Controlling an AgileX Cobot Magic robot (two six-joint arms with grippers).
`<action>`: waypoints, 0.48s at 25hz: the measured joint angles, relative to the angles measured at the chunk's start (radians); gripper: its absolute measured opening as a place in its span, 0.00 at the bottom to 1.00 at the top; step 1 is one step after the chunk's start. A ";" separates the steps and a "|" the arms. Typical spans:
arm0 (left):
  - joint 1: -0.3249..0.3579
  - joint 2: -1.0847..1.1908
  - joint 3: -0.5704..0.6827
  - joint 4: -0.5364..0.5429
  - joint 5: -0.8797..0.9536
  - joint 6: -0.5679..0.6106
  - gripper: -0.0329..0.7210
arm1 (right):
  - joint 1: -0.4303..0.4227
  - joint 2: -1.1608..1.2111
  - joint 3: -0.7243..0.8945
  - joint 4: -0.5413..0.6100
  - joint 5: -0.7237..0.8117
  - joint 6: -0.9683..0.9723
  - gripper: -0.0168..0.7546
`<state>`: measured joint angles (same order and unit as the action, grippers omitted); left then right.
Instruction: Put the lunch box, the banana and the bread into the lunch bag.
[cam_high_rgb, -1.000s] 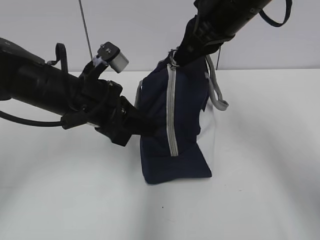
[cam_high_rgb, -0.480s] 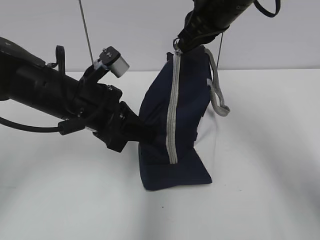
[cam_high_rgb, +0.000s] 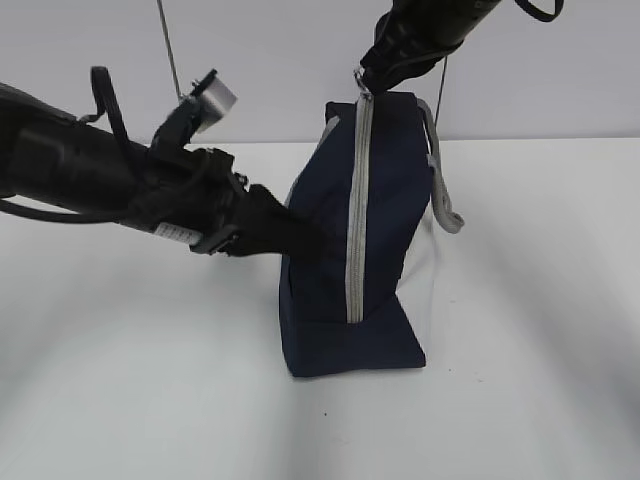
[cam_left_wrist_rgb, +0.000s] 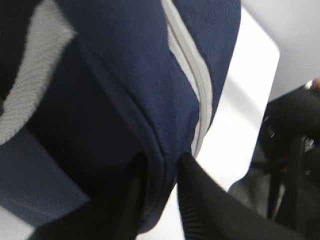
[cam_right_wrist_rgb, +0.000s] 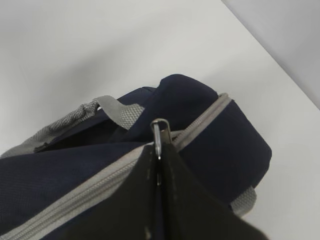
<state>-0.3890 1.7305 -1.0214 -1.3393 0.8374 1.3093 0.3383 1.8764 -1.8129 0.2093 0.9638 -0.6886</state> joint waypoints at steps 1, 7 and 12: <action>0.014 0.000 0.001 -0.050 0.019 -0.019 0.41 | 0.000 0.000 0.000 -0.001 0.002 0.000 0.00; 0.081 -0.031 -0.010 -0.273 0.046 -0.095 0.69 | -0.002 0.000 -0.006 -0.001 0.019 0.000 0.00; 0.081 -0.011 -0.095 -0.259 -0.020 -0.214 0.67 | -0.004 0.000 -0.006 0.023 0.024 -0.006 0.00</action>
<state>-0.3081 1.7192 -1.1164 -1.5986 0.8174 1.0955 0.3348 1.8764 -1.8191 0.2327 0.9877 -0.6947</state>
